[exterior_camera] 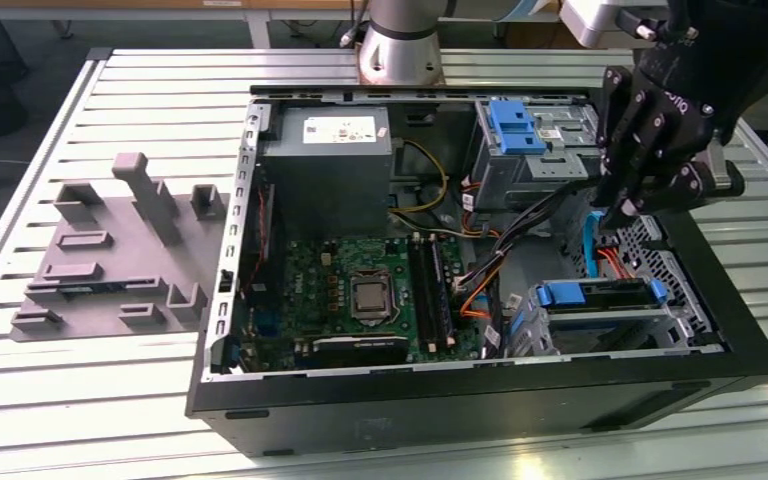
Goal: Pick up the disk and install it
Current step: 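Insert the second disk wire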
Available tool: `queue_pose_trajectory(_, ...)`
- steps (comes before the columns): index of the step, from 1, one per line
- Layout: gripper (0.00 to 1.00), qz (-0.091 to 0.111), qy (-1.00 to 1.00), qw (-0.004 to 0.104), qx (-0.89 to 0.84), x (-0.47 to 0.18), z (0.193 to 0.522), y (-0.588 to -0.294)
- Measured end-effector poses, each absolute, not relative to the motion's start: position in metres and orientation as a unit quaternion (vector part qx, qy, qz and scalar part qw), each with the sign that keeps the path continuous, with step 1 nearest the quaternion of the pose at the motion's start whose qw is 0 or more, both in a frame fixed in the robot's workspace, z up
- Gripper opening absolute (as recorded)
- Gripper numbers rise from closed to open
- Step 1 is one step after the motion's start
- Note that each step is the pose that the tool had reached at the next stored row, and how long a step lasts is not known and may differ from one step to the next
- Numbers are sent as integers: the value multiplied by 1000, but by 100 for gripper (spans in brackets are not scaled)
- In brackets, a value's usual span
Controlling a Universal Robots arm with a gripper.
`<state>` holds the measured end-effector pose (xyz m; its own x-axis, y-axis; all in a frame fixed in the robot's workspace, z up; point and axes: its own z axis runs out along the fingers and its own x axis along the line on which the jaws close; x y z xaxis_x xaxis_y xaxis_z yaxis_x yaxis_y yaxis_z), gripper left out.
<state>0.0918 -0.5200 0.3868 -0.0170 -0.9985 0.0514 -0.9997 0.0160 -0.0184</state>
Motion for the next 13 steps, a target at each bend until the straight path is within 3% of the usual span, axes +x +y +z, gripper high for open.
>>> queue_pose_trajectory(13, 31, 25, -715, 12, 699, 92, 380, -519)
